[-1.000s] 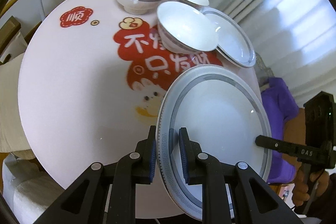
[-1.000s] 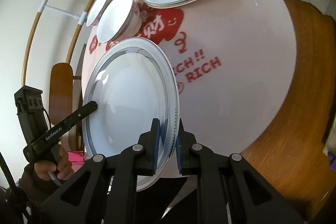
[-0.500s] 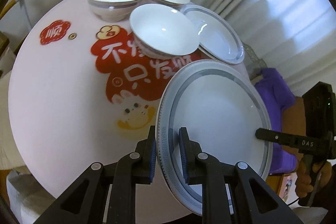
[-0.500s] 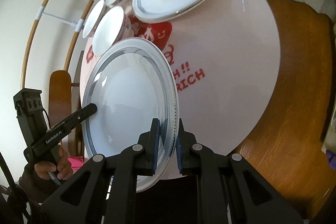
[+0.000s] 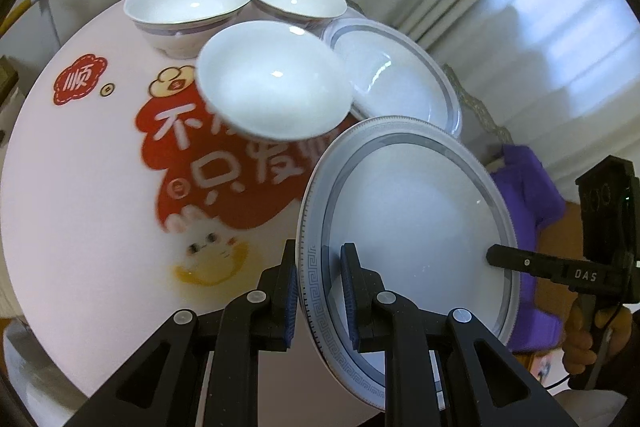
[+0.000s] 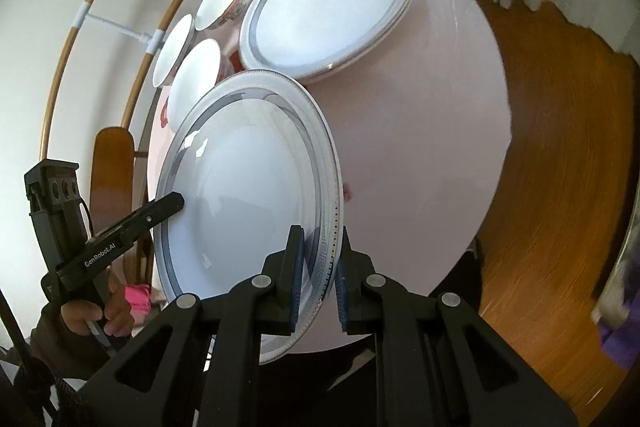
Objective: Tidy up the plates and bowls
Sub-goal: 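Lift the plate with both grippers and carry it toward the plate stack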
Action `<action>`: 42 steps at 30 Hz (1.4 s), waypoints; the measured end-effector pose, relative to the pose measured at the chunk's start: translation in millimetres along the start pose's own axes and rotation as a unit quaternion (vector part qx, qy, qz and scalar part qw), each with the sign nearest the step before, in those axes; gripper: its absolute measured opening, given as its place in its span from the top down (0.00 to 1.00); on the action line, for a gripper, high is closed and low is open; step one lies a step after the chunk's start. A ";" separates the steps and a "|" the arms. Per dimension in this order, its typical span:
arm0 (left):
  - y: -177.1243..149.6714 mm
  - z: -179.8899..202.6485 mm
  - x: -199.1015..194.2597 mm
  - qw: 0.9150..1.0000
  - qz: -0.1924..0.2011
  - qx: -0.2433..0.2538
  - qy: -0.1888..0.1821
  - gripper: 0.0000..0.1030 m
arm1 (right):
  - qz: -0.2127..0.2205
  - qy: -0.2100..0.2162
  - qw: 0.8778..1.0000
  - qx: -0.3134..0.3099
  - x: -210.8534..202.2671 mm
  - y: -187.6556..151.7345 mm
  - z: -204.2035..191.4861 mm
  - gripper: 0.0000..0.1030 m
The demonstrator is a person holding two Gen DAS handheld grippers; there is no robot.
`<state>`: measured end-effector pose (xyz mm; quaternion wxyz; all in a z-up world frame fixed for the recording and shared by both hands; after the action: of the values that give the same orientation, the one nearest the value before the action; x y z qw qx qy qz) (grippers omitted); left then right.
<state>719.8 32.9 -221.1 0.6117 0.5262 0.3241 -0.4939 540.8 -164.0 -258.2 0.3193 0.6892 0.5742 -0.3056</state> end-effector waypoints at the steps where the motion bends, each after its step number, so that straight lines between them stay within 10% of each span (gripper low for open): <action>1: 1.9 5.1 1.3 1.000 0.002 -0.008 0.002 0.86 | -0.006 0.001 1.000 -0.007 -2.6 6.7 5.0 0.86; 11: 15.0 47.6 5.7 0.992 0.040 -0.118 0.006 0.86 | -0.061 -0.004 0.994 -0.088 -22.9 63.4 30.2 0.85; 42: 53.2 58.6 38.7 0.979 0.052 -0.192 0.038 0.87 | -0.128 -0.008 0.976 -0.175 -3.6 146.4 34.5 0.84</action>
<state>774.6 -35.9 -225.5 0.7131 0.4335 0.4083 -0.3699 682.8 -213.5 -263.4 0.3977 0.5409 0.6999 -0.2439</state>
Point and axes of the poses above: each gripper's, at about its wrist camera, not at the fingertips, and x roughly the way its jaws point, z to its right, y to its top, the point moved 10 cm from there along x, roughly the way its jaws point, and after that the axes turned 7 degrees about y, right-handed, at the moved point
